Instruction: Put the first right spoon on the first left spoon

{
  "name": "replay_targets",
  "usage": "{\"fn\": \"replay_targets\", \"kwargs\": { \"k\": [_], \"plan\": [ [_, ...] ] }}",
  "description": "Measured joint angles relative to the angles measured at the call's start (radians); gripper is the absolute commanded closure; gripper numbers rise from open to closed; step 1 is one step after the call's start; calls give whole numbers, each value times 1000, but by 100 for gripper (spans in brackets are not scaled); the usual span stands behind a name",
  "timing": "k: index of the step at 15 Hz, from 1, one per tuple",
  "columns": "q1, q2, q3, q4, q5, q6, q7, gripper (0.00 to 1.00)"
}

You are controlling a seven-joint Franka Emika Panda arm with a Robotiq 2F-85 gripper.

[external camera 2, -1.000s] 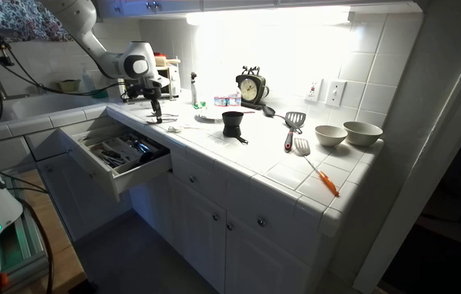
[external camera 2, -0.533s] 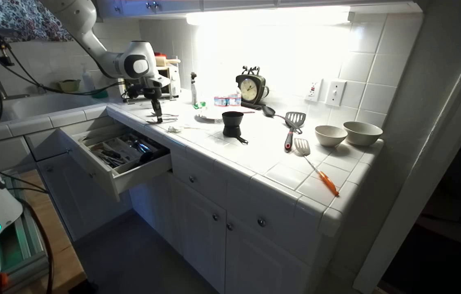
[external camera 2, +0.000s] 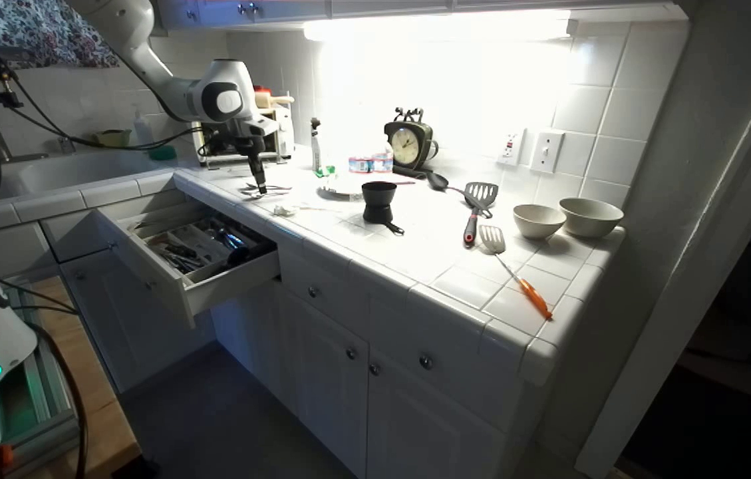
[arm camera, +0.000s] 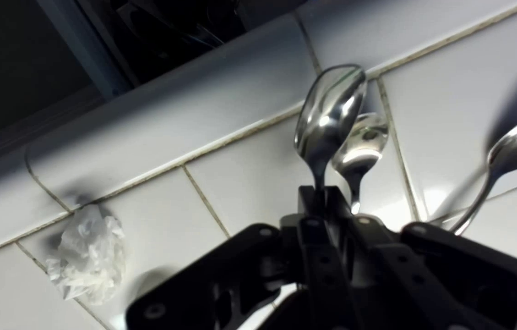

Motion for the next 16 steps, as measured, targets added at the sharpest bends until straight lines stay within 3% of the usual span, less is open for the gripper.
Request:
{"fn": "replay_targets", "kwargs": {
  "k": [9,16],
  "plan": [
    [-3,-15,31,7,130,24,20,98],
    [6,8,69,17,172,134,75,98]
  ]
}}
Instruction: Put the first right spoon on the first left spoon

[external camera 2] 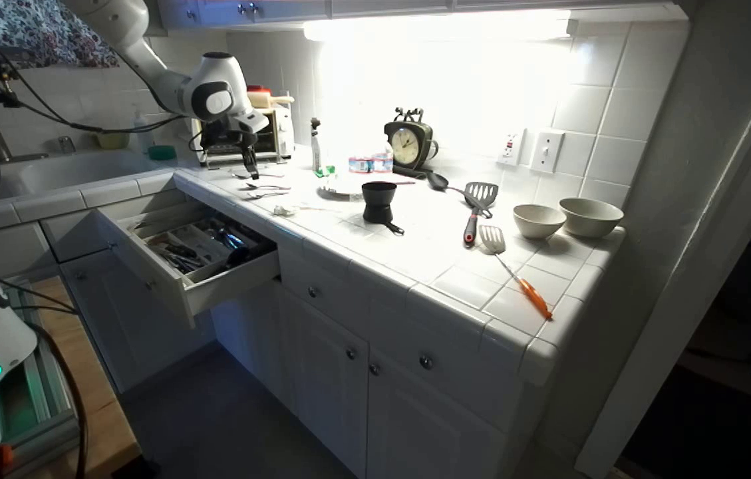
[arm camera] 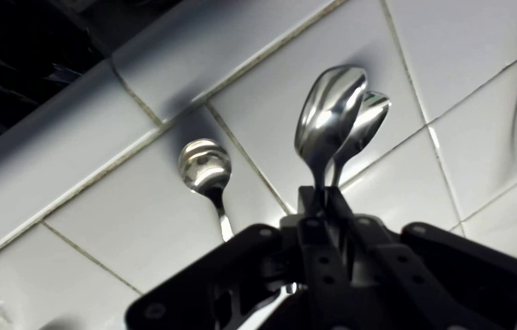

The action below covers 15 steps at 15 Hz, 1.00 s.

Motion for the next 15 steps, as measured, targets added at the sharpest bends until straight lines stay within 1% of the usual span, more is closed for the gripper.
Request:
{"fn": "replay_targets", "kwargs": {
  "k": [6,15],
  "plan": [
    [9,58,1,36,10,74,28,98],
    [23,129,-8,102,10,102,82,98]
  ]
}}
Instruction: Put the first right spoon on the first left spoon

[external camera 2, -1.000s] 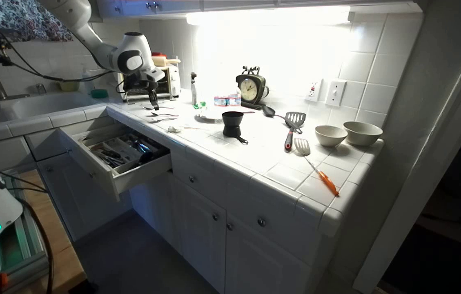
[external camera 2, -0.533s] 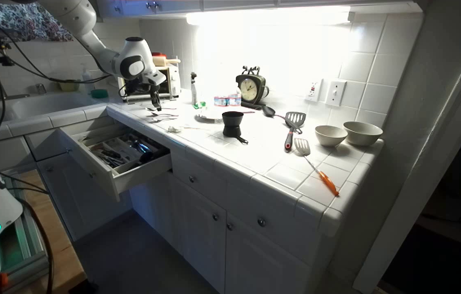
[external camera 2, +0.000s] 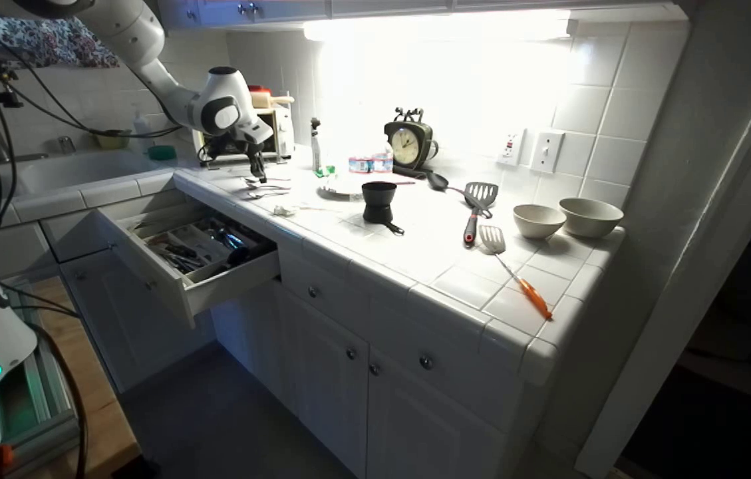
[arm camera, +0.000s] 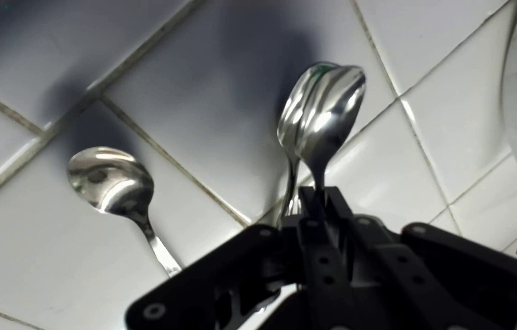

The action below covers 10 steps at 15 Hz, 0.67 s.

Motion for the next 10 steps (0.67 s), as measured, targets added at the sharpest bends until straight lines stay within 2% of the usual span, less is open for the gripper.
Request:
{"fn": "replay_targets", "kwargs": {
  "k": [10],
  "plan": [
    [21,29,-23,30,0,0,53,98]
  ]
}}
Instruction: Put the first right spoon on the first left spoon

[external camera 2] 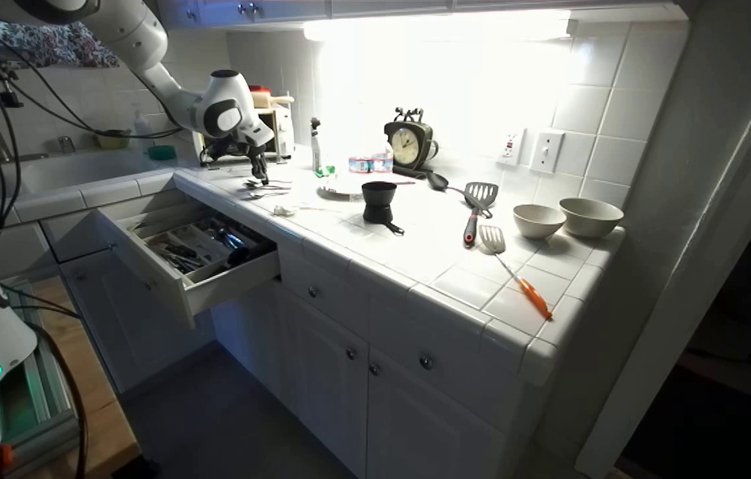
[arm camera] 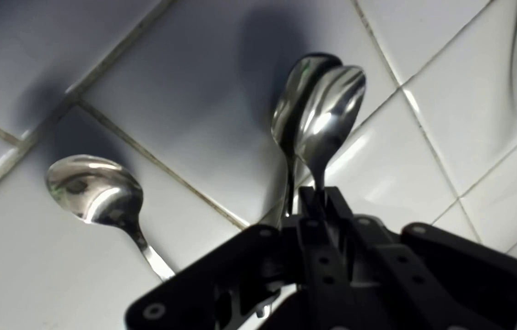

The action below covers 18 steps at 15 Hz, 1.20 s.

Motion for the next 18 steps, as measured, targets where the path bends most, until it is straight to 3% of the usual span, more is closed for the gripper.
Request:
{"fn": "replay_targets", "kwargs": {
  "k": [18],
  "plan": [
    [17,0,-22,1,0,4,57,98]
  ]
}}
